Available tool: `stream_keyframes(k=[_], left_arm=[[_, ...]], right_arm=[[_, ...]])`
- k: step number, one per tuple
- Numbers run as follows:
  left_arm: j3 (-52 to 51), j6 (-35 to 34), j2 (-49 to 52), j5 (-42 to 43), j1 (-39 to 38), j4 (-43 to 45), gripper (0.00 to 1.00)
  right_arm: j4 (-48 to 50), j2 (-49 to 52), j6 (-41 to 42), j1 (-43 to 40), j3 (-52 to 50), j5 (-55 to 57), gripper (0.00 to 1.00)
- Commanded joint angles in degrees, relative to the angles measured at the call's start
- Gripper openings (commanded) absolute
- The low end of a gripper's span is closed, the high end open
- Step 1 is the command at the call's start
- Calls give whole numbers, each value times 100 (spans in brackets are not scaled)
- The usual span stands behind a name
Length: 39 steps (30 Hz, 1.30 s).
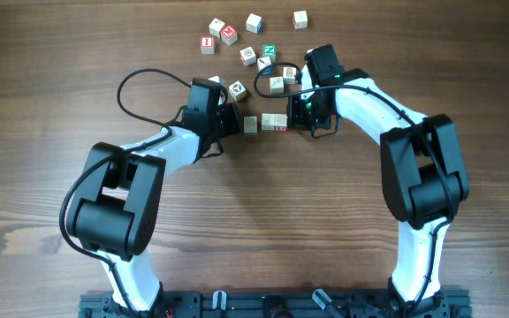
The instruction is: Form a horizontal line
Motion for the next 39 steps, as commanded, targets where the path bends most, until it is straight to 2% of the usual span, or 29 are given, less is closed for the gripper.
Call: stream_keyframes(k=[1,10,15,30,39], left_arm=[[-146,-127,247,-17,-28,11,4],[-146,-125,247,-15,-28,151,4],[-146,-103,247,-13,-26,-133,4],[-146,-101,247,675,-28,2,4],[-146,-103,247,673,-26,-236,4]], right_arm=[[-94,149,42,48,-114,376,4],[-240,149,42,48,-114,382,4],[-229,149,33,48,-114,385,4],[-216,149,-4,55,-114,658,4],[-216,149,-7,55,-114,721,5]])
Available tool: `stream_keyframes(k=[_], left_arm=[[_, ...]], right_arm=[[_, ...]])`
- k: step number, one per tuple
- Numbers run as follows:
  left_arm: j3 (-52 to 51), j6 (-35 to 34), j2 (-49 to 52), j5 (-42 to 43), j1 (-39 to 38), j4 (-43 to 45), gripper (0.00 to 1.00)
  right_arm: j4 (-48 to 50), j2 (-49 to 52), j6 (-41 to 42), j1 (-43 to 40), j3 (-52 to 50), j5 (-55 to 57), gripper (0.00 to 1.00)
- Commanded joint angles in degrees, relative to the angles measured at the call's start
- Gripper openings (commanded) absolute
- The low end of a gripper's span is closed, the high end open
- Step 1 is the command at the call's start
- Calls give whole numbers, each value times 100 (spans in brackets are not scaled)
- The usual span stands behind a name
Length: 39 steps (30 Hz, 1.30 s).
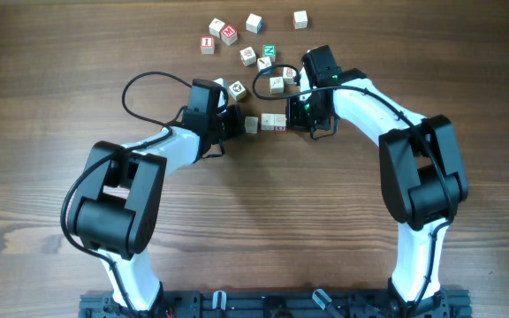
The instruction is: Form a horizontal line
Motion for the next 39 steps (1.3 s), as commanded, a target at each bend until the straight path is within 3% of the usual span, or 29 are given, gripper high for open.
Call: stream_keyframes(k=[1,12,20,26,39], left_arm=[[-138,-15,195,22,-26,-190,4],[-138,-17,195,-24,-9,-33,4],[-138,-367,192,26,378,-1274,4],[-138,-188,192,785,352,-1902,4],[-138,-190,195,925,15,-1241,4]], right_arm=[[-90,168,-2,7,-125,553,4],[-105,168,0,7,-125,553,4],[-118,168,-2,7,-125,553,4],[-107,168,2,7,-125,553,4],[-120,168,0,7,-125,553,5]])
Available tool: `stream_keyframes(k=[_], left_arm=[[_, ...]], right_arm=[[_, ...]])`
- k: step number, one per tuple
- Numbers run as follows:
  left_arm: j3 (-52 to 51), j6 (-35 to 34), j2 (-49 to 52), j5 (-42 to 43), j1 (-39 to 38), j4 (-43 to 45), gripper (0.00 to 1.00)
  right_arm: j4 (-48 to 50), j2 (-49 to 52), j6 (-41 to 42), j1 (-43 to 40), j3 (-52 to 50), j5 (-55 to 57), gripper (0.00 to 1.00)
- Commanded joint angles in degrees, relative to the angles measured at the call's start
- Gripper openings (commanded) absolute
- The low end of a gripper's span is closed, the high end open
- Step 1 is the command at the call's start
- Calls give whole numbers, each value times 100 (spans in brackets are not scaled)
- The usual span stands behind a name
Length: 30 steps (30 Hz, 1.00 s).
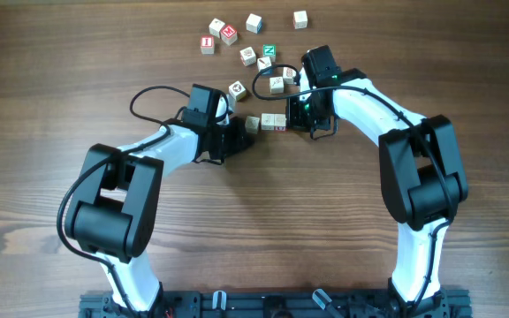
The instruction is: Form a horizontal line
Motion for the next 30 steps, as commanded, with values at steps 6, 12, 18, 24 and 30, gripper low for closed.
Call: stream_keyframes(k=[6,12,18,24,30], left_arm=[[-214,44,317,-660,-24,166,4],[-214,0,413,-658,-83,496,4],[-214,-85,581,-658,-223,706,4],[-214,-83,601,-658,-286,765,4],[-214,-83,601,-658,-286,737,4]], right_arm=[[-76,170,4,2,-127,529,5],[-79,170,2,2,-127,529,5],[-79,170,2,2,-127,529,5],[-79,170,2,2,-127,529,5],[-74,170,2,2,-127,531,5]])
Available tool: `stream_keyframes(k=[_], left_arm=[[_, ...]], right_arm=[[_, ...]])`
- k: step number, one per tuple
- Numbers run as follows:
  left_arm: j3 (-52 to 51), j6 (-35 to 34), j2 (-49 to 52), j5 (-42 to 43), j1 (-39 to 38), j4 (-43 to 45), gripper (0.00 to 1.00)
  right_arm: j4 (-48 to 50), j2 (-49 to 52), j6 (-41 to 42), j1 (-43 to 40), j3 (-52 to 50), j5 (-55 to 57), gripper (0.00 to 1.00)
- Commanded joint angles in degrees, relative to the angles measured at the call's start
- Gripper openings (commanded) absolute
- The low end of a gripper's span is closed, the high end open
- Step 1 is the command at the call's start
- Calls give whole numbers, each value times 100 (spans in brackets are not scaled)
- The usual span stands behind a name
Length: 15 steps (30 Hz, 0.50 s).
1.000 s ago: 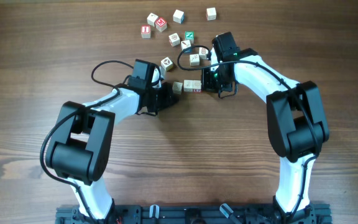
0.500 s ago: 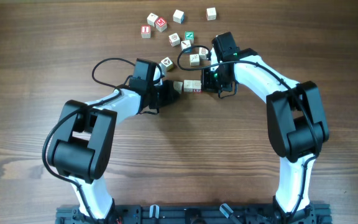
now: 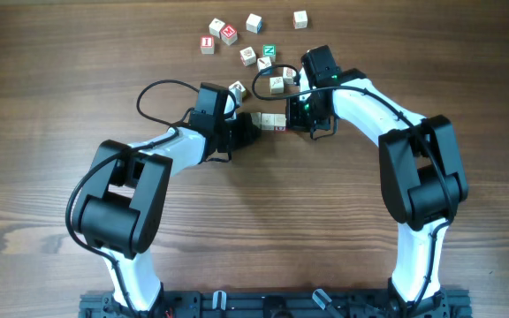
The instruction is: Form a horizontal line
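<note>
A short row of small wooden letter blocks (image 3: pixel 274 121) lies left to right at mid table. My left gripper (image 3: pixel 251 131) sits at the row's left end, partly covering the leftmost block (image 3: pixel 258 118), which now touches the others. At the row's right end my right gripper (image 3: pixel 293 117) rests against the last block. The overhead view hides both sets of fingers, so neither state can be read.
Several loose blocks are scattered behind the row: a red pair (image 3: pixel 218 37) at the far left, a green one (image 3: pixel 269 50), a pale one (image 3: pixel 300 18) farthest back, one (image 3: pixel 237 88) beside the left wrist. Black cables loop over both wrists.
My left gripper has shifted right, up to the row. The single block that lay a little left of the pair now sits against it. The right arm has not moved.
At first a lone block lay a small gap left of two joined blocks, with my left gripper just left of it and my right gripper at the pair's right end. The left gripper edged down and right, and now the gap is closed.
</note>
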Motion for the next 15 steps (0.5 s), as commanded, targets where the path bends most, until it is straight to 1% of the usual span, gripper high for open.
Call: stream_keyframes(k=[1,5,11,15], left_arm=[[-179,-15,404,-400,-63,-238,4],[-179,-15,404,-398,-63,-525,4],[-179,-11,376,-396,-63,-1198,4],[-179,33,168,-459,-59,-1655,4]], right_arm=[[-76,170,2,-2,-127,520,5],[-74,170,4,-2,-127,647,5],[-74,170,24,-4,-125,815,4],[-140,94,118,-90,-48,815,4]])
